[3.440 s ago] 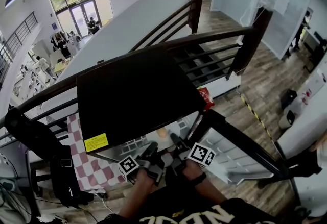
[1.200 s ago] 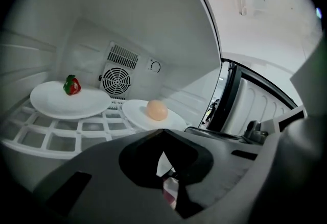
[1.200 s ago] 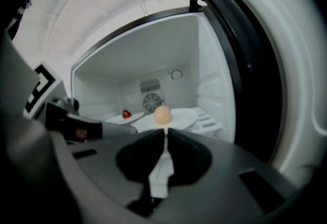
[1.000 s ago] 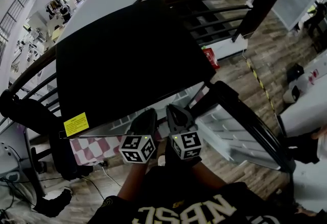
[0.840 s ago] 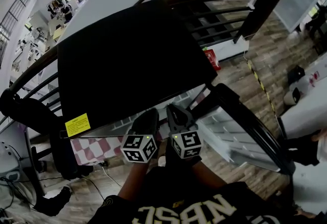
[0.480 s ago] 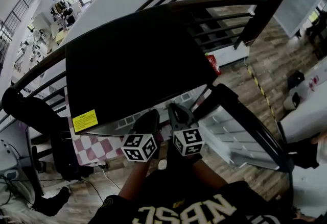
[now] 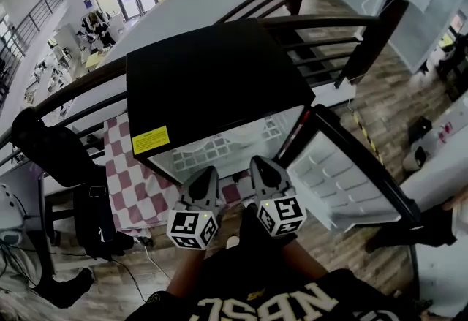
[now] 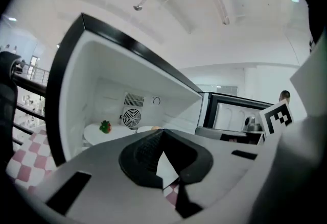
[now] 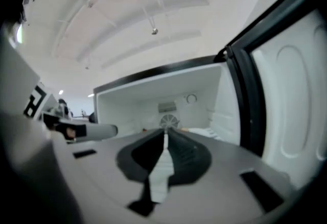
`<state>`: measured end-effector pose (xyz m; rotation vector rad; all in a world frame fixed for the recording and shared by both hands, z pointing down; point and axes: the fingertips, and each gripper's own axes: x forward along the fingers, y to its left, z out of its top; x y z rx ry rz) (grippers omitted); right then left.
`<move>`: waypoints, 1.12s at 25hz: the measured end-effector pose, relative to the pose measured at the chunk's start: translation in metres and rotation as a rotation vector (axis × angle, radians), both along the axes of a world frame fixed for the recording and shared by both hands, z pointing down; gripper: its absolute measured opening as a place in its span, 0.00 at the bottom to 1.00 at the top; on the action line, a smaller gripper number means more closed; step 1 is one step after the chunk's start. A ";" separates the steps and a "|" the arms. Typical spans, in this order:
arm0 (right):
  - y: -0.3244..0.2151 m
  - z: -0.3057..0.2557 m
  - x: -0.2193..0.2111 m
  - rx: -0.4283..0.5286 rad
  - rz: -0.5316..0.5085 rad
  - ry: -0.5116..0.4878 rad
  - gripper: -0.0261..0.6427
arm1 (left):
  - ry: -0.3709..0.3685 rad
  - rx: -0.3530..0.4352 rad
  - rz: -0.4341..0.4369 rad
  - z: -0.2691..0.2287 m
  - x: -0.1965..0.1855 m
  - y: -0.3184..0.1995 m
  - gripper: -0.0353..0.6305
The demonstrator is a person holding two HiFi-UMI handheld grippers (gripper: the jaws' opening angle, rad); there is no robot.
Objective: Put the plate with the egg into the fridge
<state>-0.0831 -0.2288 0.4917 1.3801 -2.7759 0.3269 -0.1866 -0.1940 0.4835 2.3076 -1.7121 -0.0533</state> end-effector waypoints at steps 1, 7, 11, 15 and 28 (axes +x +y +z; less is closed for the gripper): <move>0.009 -0.002 0.002 0.009 0.007 0.000 0.09 | -0.020 0.011 -0.006 -0.002 -0.006 0.011 0.09; 0.041 -0.003 0.017 0.025 0.072 0.052 0.09 | -0.086 0.040 -0.060 -0.002 -0.040 0.055 0.09; 0.052 -0.010 0.006 0.052 0.051 0.075 0.09 | -0.062 0.060 -0.069 -0.009 -0.049 0.062 0.09; 0.065 -0.012 0.009 0.065 0.051 0.110 0.09 | -0.121 0.082 -0.071 -0.013 -0.051 0.072 0.09; 0.081 0.007 0.017 0.028 0.063 0.150 0.09 | -0.068 0.055 -0.082 0.005 -0.056 0.095 0.09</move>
